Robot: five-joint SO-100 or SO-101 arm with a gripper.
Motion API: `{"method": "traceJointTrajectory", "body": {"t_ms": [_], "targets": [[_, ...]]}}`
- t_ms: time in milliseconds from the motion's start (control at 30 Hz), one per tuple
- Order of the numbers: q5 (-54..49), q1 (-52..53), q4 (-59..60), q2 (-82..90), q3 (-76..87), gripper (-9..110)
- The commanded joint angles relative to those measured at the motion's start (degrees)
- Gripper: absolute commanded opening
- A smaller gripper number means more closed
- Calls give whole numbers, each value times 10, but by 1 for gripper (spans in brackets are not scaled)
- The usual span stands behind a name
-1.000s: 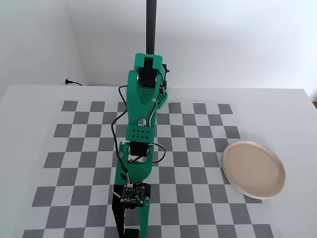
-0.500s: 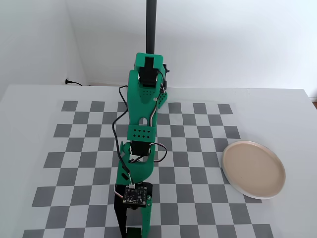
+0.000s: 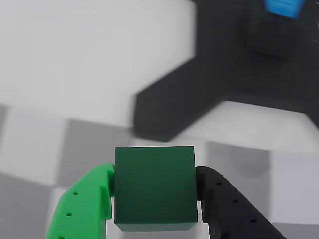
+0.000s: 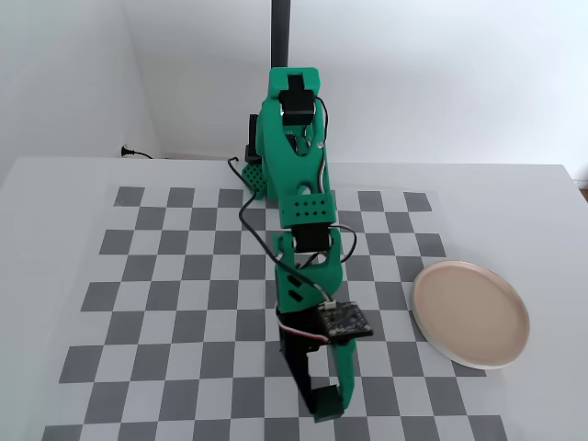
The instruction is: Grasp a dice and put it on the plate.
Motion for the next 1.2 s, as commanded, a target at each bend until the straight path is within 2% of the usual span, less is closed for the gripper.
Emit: {"method": "traceJointTrajectory", "body": {"t_ms": [0, 367, 1167], "targets": [[-6, -56, -14, 155, 40, -4], [4, -187, -2, 233, 101, -4], [26, -381, -72, 107, 100, -4]]}}
